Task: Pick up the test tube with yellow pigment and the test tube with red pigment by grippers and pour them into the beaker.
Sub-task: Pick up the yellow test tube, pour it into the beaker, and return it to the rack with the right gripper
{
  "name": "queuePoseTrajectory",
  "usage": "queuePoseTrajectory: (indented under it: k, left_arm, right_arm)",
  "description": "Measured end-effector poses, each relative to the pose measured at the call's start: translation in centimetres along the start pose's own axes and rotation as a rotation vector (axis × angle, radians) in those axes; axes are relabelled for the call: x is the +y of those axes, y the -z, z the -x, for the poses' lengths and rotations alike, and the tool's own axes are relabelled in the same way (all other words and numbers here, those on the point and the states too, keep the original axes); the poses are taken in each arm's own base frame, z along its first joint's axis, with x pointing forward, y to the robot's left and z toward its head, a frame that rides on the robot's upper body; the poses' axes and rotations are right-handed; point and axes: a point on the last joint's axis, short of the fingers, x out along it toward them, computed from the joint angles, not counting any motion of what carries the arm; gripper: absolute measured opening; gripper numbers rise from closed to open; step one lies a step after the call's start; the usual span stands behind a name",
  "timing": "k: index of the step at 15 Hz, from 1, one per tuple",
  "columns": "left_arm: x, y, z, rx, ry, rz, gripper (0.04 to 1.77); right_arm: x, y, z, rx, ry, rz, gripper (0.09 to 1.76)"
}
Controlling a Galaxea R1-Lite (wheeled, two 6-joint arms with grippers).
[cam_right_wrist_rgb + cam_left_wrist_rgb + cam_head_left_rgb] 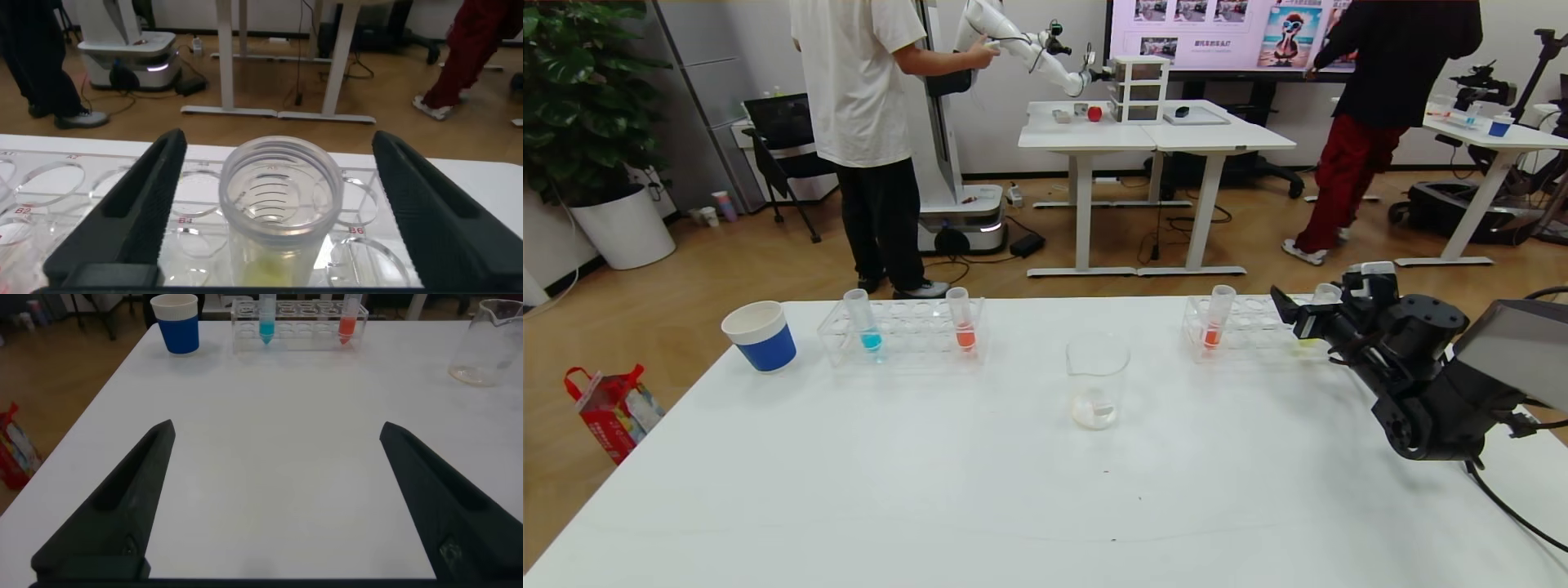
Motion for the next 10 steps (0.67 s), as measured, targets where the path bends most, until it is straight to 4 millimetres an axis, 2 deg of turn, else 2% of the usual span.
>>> queuePoseTrajectory:
  k: [1,2,3,4,5,6,10]
  left_arm:
    - [0.0,0.0,0.0,0.0,0.0,0.0,1.75]
    - [0.0,0.0,0.0,0.0,0.0,0.0,1.75]
    - [0.0,0.0,0.0,0.0,0.0,0.0,1.75]
    - [0.0,0.0,0.0,0.0,0.001,0.0,1.75]
    - [0.0,0.0,0.0,0.0,-0.001,0.0,1.75]
    - [0.0,0.0,0.0,0.0,0.0,0.0,1.75]
    - [0.0,0.0,0.0,0.0,-0.001,0.0,1.75]
  right_arm:
    - [-0.1,-0.1,0.0,-0.002,0.003,0.0,1.22]
    - [-0.2,-0.2,0.0,-0.003,0.002,0.0,0.74]
    - [0.0,-0.3,0.1,-0.005,0.001,0.001,0.46]
    - [-0.1,-0.4,0.1,-0.005,0.003,0.0,0.49]
    - [-0.2,-0.6,0.2,-0.011,0.005,0.001,0.64]
    - [-0.1,-0.8,0.2,-0.012,0.003,0.0,0.52]
    - [0.1,-1.9,0.3,-0.03,0.004,0.003,0.53]
